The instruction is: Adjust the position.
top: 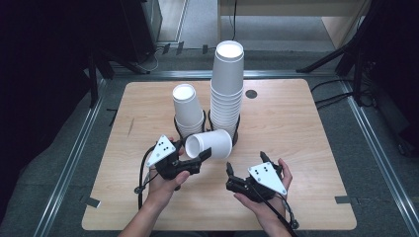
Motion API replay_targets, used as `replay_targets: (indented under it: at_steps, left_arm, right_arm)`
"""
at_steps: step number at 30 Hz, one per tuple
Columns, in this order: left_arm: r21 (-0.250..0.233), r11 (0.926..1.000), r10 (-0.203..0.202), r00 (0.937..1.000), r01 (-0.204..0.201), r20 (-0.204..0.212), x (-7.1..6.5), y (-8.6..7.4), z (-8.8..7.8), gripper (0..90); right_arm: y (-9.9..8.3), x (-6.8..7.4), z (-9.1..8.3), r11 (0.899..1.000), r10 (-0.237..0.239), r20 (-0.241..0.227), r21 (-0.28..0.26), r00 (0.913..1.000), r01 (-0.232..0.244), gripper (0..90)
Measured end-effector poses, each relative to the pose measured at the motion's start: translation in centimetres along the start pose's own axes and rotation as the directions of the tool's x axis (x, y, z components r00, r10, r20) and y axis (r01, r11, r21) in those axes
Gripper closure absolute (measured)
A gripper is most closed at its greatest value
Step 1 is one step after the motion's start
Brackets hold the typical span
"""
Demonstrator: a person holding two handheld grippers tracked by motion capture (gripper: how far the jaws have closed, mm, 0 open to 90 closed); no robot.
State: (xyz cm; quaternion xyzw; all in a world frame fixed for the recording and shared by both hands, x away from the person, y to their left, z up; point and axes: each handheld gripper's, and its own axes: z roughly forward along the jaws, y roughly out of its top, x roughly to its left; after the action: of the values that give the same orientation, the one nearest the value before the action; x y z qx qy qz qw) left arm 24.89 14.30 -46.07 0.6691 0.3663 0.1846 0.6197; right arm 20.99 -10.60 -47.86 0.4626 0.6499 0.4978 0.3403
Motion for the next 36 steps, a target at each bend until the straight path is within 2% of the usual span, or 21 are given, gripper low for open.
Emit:
replay_targets:
  at_steps: [4,5,6,10,11,13,14,15,18,20,21,22,24,26,29,31,32,33,34,35,36]
  left_arm:
    - [0.0,1.0,0.002,0.9999,-0.002,-0.011,0.0,-0.2,0.2,24.5]
    - [0.0,1.0,-0.002,1.0,0.002,-0.007,0.0,-0.2,0.2,24.5]
    - [-0.004,1.0,-0.004,1.0,0.004,-0.004,0.0,-0.3,0.2,24.5]
    - [-0.014,0.9999,-0.005,1.0,0.005,0.004,-0.1,-0.3,0.3,24.5]
    - [-0.015,0.9999,-0.006,1.0,0.006,0.002,-0.1,-0.3,0.4,24.5]
    - [-0.018,0.9998,-0.005,1.0,0.005,0.001,-0.2,-0.3,0.4,24.5]
    - [-0.017,0.9998,-0.008,0.9999,0.008,0.007,-0.2,-0.3,0.4,24.5]
    - [-0.019,0.9997,-0.015,0.9998,0.015,0.013,-0.2,-0.3,0.4,24.5]
    - [-0.028,0.9989,-0.038,0.9992,0.038,0.016,-0.1,-0.4,0.4,24.4]
    - [-0.027,0.999,-0.037,0.9993,0.037,0.011,0.0,-0.5,0.4,24.4]
    - [-0.028,0.9989,-0.036,0.9993,0.037,0.011,-0.1,-0.5,0.4,24.4]
    - [-0.028,0.9988,-0.039,0.9992,0.039,0.011,-0.1,-0.5,0.4,24.4]
    - [-0.031,0.9986,-0.041,0.999,0.042,0.017,-0.1,-0.6,0.4,24.4]
    - [-0.033,0.9986,-0.04,0.999,0.041,0.021,-0.2,-0.6,0.4,24.4]
    - [-0.039,0.9984,-0.04,0.9989,0.041,0.024,-0.2,-0.6,0.4,24.4]
    - [-0.044,0.9981,-0.041,0.9988,0.042,0.028,-0.3,-0.6,0.4,24.4]
    - [-0.044,0.9982,-0.04,0.9988,0.041,0.03,-0.3,-0.7,0.4,24.4]
    - [-0.046,0.9981,-0.04,0.9987,0.041,0.031,-0.4,-0.7,0.4,24.4]
    - [-0.047,0.9982,-0.036,0.9988,0.038,0.032,-0.4,-0.8,0.5,24.4]
    - [-0.047,0.9982,-0.036,0.9988,0.038,0.032,-0.5,-0.8,0.5,24.3]
    - [-0.049,0.9981,-0.037,0.9988,0.038,0.032,-0.5,-0.8,0.5,24.4]
  right_arm:
    - [0.0,-0.1,0.1,0.997,0.073,0.019,0.025,0.9972,-0.073,0.0]
    - [0.1,-0.2,0.2,0.992,0.118,0.026,0.034,0.9927,-0.118,0.0]
    - [0.1,-0.2,0.2,0.992,0.118,0.026,0.034,0.9927,-0.118,0.0]
    - [0.2,-0.6,0.4,0.972,0.223,-0.015,0.075,0.9747,-0.221,0.0]
    - [0.3,-0.6,0.3,0.963,0.258,0.0,0.085,0.9662,-0.257,0.0]
    - [0.3,-0.6,0.3,0.96,0.263,0.012,0.091,0.9646,-0.263,0.0]
    - [0.4,-0.5,0.3,0.954,0.281,0.031,0.103,0.9593,-0.282,0.5]
    - [0.5,-0.6,0.2,0.944,0.309,0.042,0.112,0.9502,-0.312,0.9]
    - [0.8,-0.8,0.2,0.901,0.411,0.029,0.14,0.911,-0.411,1.0]
    - [1.0,-0.7,0.2,0.88,0.451,0.016,0.162,0.8924,-0.447,1.6]
    - [1.2,-0.4,0.3,0.857,0.489,0.007,0.183,0.8725,-0.482,1.4]
    - [1.2,-0.4,0.3,0.857,0.489,0.007,0.183,0.8725,-0.482,1.4]
    - [1.2,-0.4,0.2,0.824,0.547,-0.034,0.194,0.8362,-0.532,0.2]
    - [1.2,-0.4,0.2,0.796,0.589,-0.045,0.203,0.8071,-0.57,0.4]
    - [1.1,-0.4,0.3,0.746,0.649,-0.027,0.219,0.76,-0.629,2.2]
    - [0.9,-0.6,0.4,0.687,0.71,-0.021,0.244,0.7044,-0.685,2.3]
    - [0.8,-0.7,0.5,0.651,0.743,-0.025,0.26,0.6692,-0.713,2.3]
    - [0.7,-0.7,0.6,0.609,0.778,-0.024,0.273,0.6281,-0.744,2.4]
    - [0.7,-0.7,0.6,0.609,0.778,-0.024,0.273,0.6281,-0.744,2.4]
    - [0.7,-0.8,0.7,0.589,0.794,-0.025,0.282,0.6077,-0.758,2.4]
    - [0.7,-0.8,0.8,0.563,0.812,-0.026,0.293,0.5825,-0.773,2.5]
